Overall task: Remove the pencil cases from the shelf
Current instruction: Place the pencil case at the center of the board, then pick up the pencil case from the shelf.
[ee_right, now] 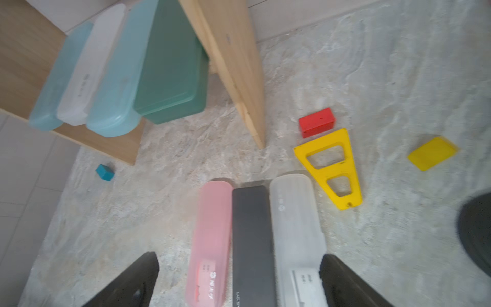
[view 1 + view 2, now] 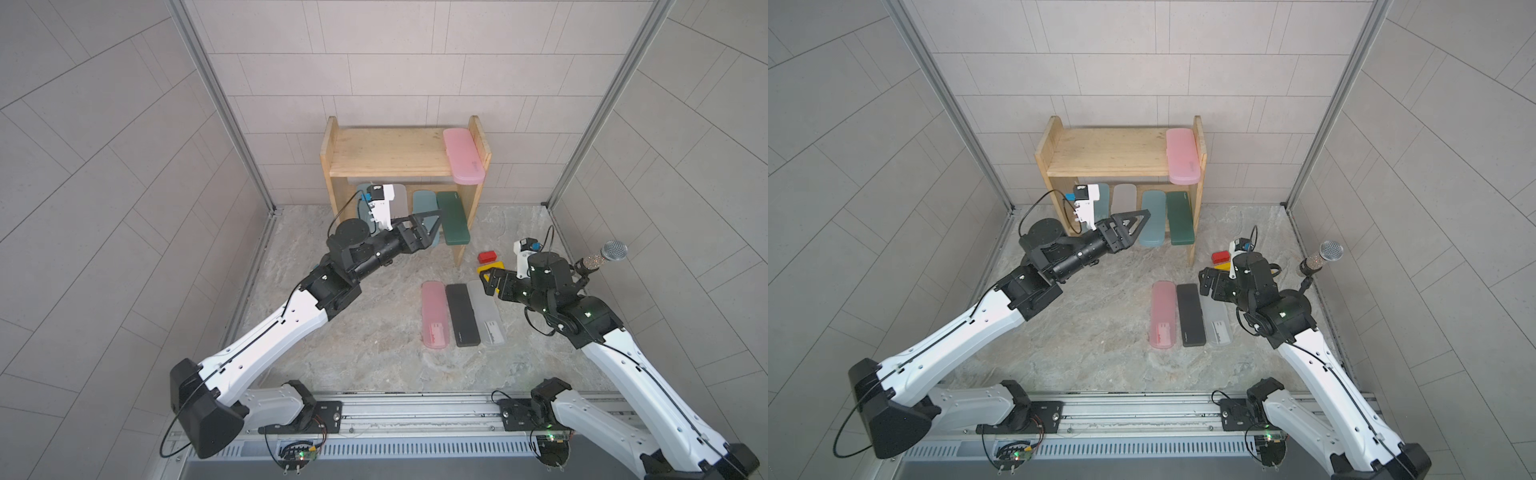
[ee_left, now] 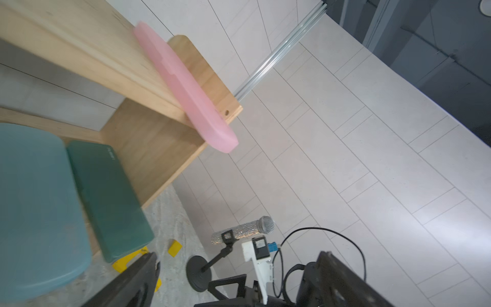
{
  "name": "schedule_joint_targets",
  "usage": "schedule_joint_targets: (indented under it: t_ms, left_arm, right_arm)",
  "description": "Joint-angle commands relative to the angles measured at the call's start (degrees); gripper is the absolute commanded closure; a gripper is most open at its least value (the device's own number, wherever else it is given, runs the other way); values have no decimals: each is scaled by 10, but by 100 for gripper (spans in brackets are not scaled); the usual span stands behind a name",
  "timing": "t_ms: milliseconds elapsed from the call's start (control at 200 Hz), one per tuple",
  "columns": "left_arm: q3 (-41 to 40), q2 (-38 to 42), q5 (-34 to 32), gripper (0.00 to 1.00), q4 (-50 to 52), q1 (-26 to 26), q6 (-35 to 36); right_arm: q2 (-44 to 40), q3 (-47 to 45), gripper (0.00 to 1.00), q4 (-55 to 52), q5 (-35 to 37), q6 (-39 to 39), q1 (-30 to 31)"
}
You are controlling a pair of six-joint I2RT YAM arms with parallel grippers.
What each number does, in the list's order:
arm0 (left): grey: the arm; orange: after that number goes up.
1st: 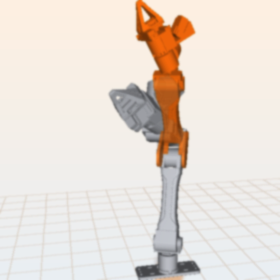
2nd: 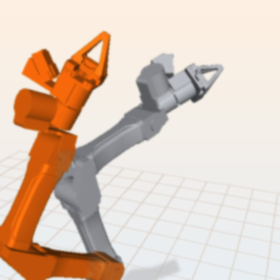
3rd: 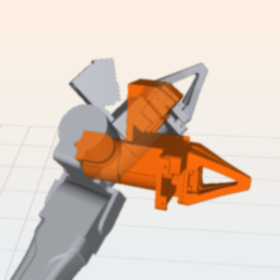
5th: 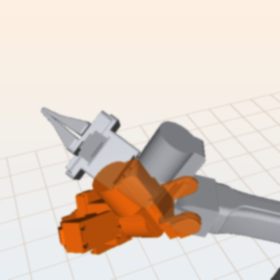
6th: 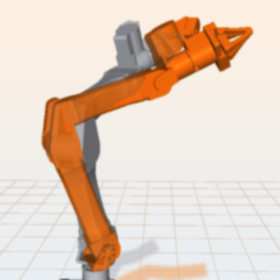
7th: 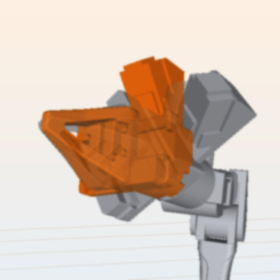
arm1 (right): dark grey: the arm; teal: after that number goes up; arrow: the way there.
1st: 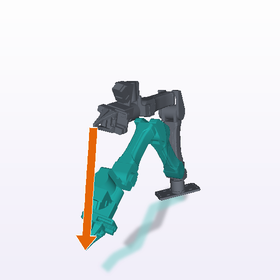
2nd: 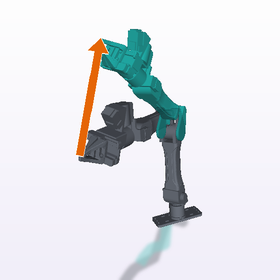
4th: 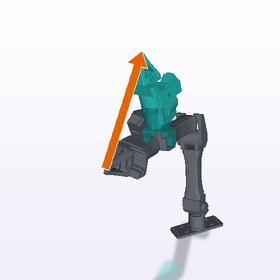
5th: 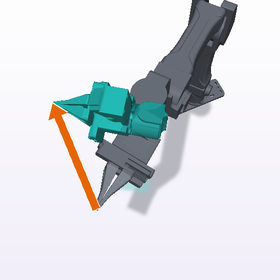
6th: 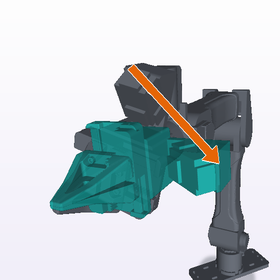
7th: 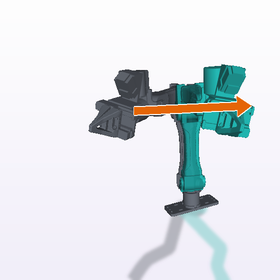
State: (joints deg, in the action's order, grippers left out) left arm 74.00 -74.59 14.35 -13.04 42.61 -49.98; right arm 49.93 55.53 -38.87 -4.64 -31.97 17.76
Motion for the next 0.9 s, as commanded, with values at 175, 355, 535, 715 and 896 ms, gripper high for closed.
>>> schedule_joint_targets:
  t_ms: [175, 355, 535, 715, 896]
  left_arm:
    - [192, -136, -30, 0, 69, 8, -82]
    - [296, -217, -30, 0, 134, 7, -76]
    - [409, -295, -29, 0, 183, 7, -81]
    - [460, -328, -51, 0, 226, 4, -77]
    - [466, -332, -53, 8, 228, -6, -83]
  right_arm:
    - [19, 37, 0, -63, -71, 61, -91]
    - [34, 62, 0, -73, -100, 74, -117]
    - [50, 77, 0, -80, -106, 93, -128]
    - [59, 95, 0, -83, -124, 86, -132]
    - [59, 104, 0, -86, -130, 83, -133]
